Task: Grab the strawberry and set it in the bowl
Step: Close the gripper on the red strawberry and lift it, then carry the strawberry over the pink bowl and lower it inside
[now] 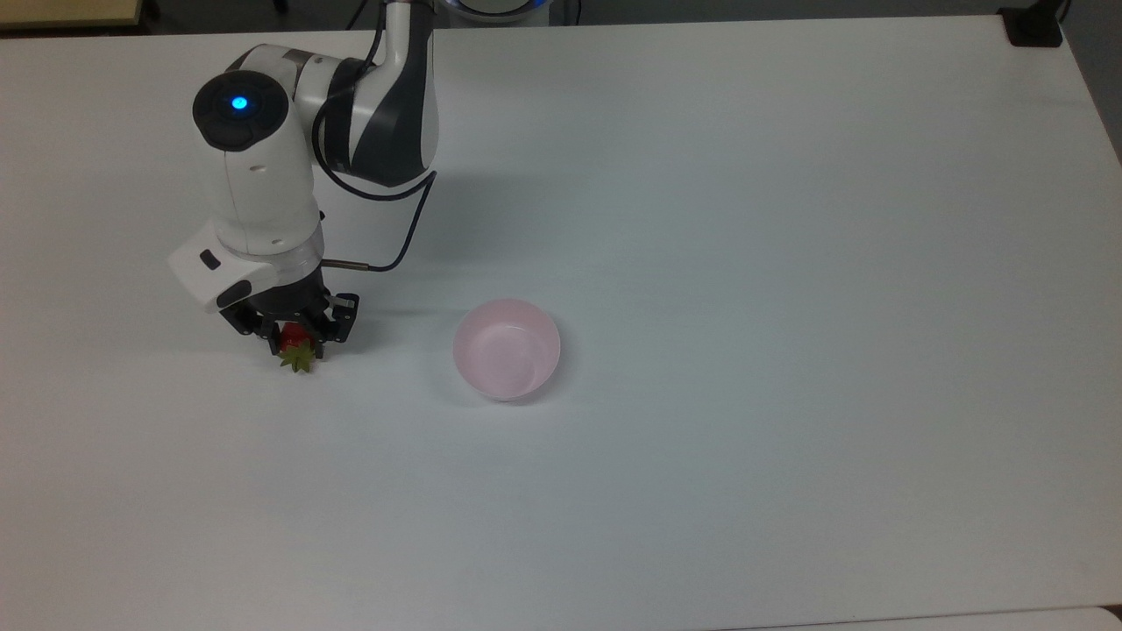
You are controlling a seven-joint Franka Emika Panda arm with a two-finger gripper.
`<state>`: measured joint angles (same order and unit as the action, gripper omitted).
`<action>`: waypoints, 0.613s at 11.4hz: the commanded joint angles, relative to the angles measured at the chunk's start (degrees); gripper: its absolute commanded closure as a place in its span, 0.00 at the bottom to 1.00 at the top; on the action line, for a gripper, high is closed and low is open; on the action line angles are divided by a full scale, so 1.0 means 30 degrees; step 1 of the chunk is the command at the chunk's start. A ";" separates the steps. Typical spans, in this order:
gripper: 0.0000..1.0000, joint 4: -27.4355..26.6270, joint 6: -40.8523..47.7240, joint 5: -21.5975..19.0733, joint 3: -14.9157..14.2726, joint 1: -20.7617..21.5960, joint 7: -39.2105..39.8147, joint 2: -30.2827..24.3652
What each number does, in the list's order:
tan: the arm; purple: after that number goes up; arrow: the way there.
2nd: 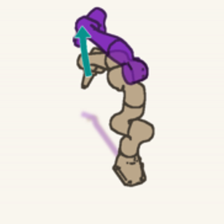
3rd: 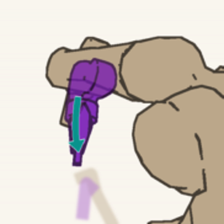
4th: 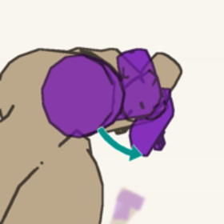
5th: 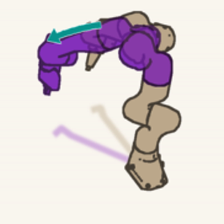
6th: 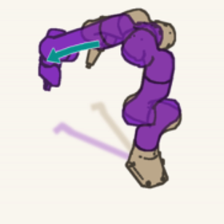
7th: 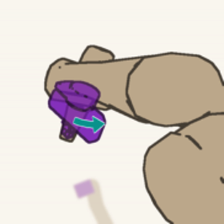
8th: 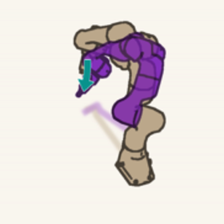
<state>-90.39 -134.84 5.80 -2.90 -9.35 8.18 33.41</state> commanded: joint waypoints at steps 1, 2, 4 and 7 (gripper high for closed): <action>0.75 -0.0309 0.2197 -0.0118 0.0060 0.1323 -0.1197 -0.1817; 0.76 -0.0281 0.2319 -0.0118 0.0060 0.2112 -0.2422 -0.1937; 0.75 -0.0048 0.2291 -0.0089 0.0060 0.3461 -0.4302 -0.1968; 0.75 0.0569 0.2116 0.0116 0.0060 0.4520 -0.6473 -0.1559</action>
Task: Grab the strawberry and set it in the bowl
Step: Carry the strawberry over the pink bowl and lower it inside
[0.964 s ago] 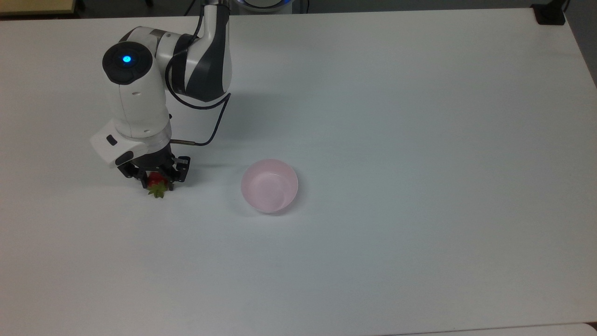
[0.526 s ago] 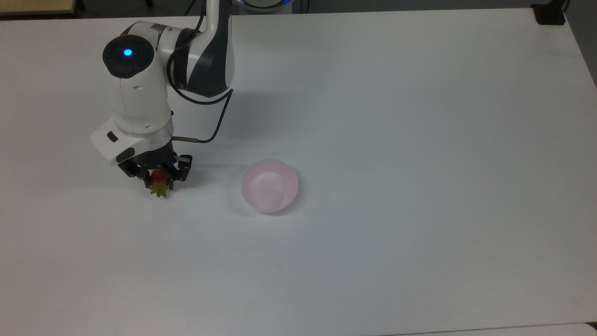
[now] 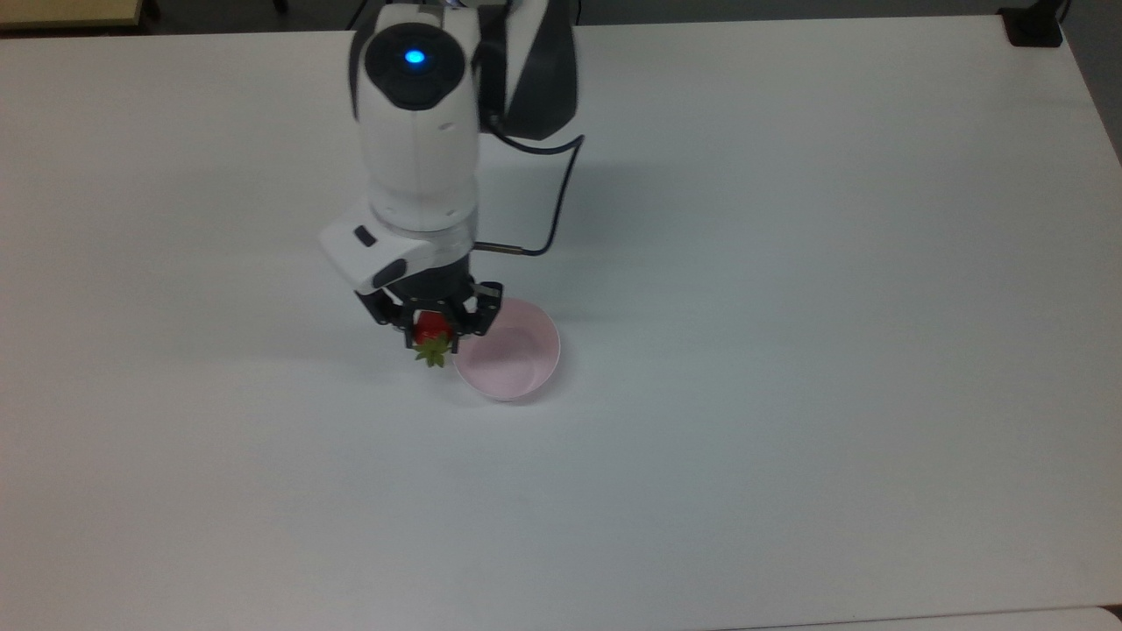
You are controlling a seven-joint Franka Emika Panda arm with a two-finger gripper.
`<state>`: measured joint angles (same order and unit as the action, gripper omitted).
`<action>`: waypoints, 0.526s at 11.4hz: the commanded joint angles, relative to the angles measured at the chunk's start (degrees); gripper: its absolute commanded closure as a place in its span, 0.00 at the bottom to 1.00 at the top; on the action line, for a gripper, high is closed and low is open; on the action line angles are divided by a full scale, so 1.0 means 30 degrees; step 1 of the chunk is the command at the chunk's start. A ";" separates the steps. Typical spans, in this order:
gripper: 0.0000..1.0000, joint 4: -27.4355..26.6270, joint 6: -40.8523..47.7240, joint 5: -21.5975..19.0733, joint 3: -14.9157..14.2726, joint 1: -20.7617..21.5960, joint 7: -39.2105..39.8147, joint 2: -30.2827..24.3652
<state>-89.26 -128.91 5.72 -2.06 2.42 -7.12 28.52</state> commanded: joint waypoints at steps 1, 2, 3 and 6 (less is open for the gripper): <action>0.76 0.0192 0.0140 0.0115 -0.0221 0.0889 -0.1464 0.0073; 0.75 0.0163 0.0140 0.0086 -0.0221 0.1298 -0.1581 0.0102; 0.75 0.0163 0.0111 0.0057 -0.0221 0.1418 -0.1843 0.0190; 0.70 0.0163 0.0081 0.0203 -0.0221 0.1829 -0.2607 0.0921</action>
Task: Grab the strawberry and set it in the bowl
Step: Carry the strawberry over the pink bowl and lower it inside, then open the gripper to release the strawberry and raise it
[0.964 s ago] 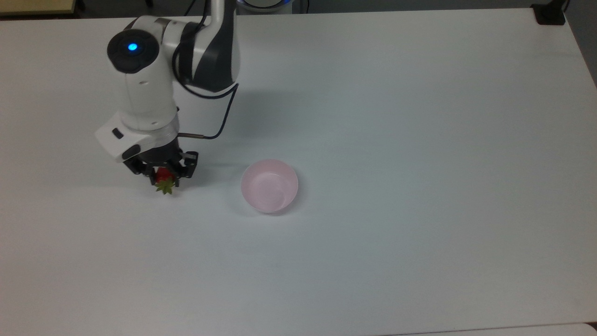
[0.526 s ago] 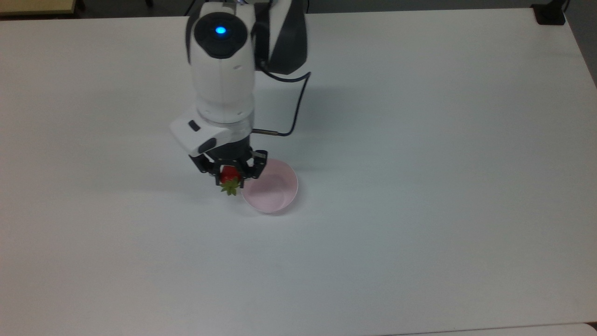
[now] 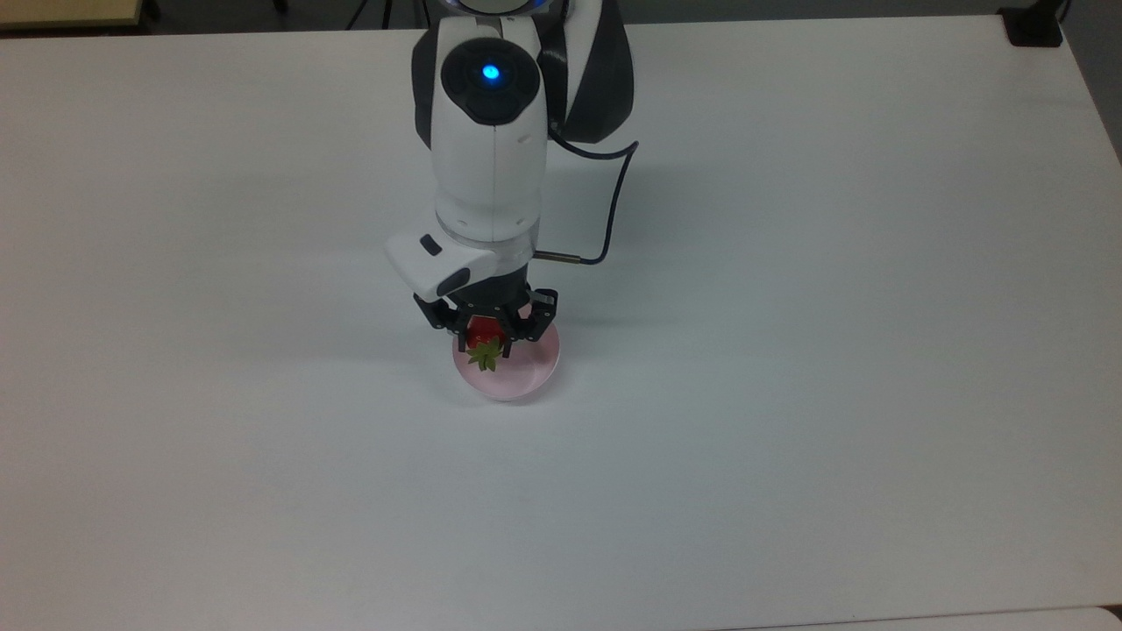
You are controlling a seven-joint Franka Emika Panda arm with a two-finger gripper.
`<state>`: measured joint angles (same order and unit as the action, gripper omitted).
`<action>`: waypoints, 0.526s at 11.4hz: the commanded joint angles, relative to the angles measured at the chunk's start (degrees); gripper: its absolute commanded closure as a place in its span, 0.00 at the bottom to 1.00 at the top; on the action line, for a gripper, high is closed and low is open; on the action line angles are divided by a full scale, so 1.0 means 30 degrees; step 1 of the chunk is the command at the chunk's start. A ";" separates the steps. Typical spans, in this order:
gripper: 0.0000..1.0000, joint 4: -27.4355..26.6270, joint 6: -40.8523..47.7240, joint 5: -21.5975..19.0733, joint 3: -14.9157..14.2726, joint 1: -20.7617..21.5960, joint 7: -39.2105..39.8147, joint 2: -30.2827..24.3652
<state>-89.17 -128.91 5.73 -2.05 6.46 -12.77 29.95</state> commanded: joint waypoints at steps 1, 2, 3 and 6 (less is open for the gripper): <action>0.68 0.0132 0.0081 0.0199 -0.0225 0.0483 -0.0725 0.0475; 0.68 0.0132 0.0081 0.0199 -0.0225 0.0512 -0.0725 0.0563; 0.52 0.0132 0.0110 0.0170 -0.0225 0.0570 -0.0725 0.0505; 0.00 0.0132 0.0284 0.0374 -0.0225 0.0659 -0.0491 0.0243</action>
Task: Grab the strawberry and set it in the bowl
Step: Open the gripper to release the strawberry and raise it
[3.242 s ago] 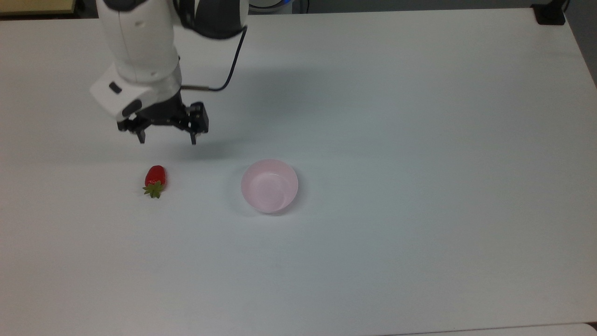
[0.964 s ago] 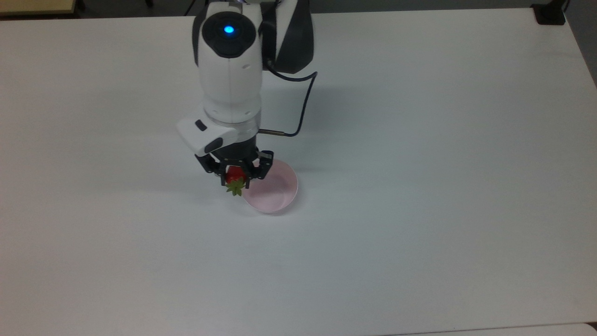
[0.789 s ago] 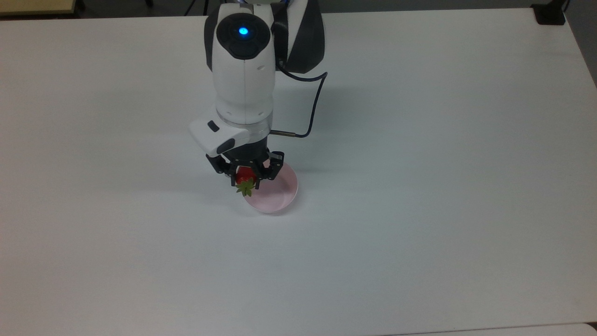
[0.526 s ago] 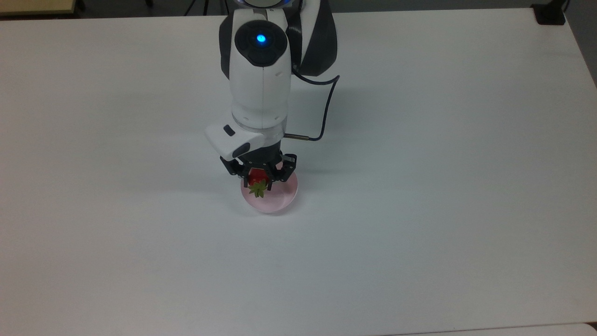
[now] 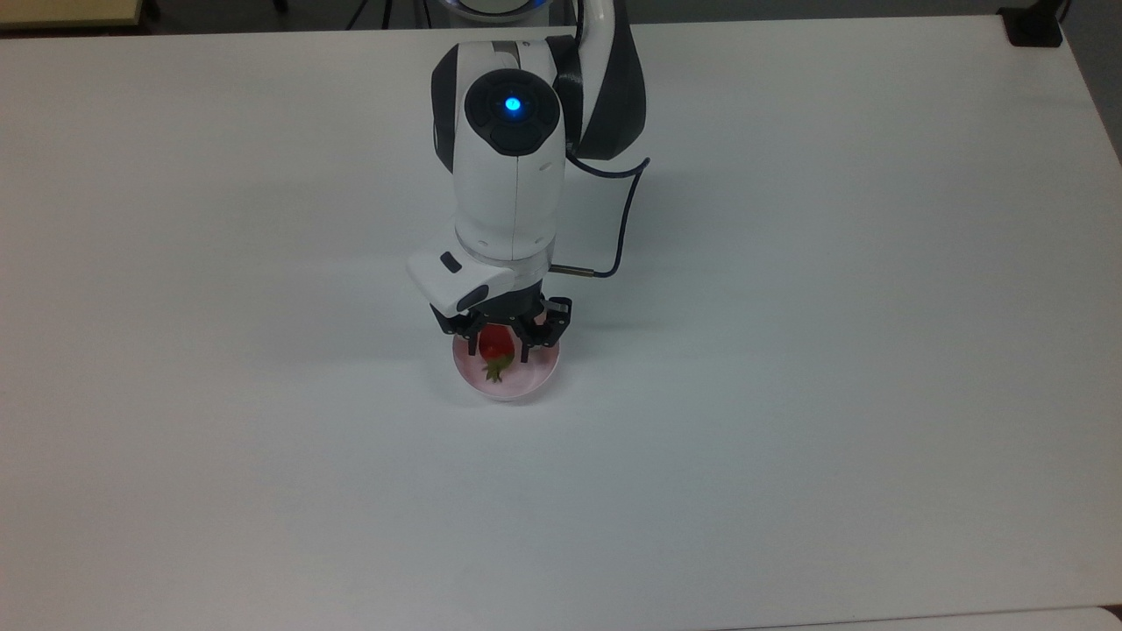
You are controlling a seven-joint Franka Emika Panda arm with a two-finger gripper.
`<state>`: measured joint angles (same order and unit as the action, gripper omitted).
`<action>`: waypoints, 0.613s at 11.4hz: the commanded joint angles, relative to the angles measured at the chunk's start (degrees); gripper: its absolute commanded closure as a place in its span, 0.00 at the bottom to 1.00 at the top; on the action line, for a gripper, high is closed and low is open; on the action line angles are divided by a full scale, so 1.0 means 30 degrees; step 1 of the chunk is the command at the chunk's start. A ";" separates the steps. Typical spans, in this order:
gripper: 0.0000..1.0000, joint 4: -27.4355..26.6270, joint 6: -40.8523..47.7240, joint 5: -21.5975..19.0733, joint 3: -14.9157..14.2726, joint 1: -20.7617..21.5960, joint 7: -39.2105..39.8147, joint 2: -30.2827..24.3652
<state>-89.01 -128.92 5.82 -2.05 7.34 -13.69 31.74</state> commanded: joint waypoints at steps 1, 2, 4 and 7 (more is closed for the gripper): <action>0.00 0.0051 0.0403 0.0347 -0.0223 0.0393 -0.0154 -0.0789; 0.00 0.0079 0.1013 0.0347 -0.0223 0.0423 -0.0153 -0.1199; 0.00 0.0051 0.3118 0.0725 -0.0223 0.0743 -0.0153 -0.2543; 0.00 -0.0153 0.6693 0.0698 -0.0223 0.0745 0.0549 -0.4973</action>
<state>-87.26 -115.54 7.37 -2.05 8.75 -13.50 23.53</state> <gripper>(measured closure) 0.000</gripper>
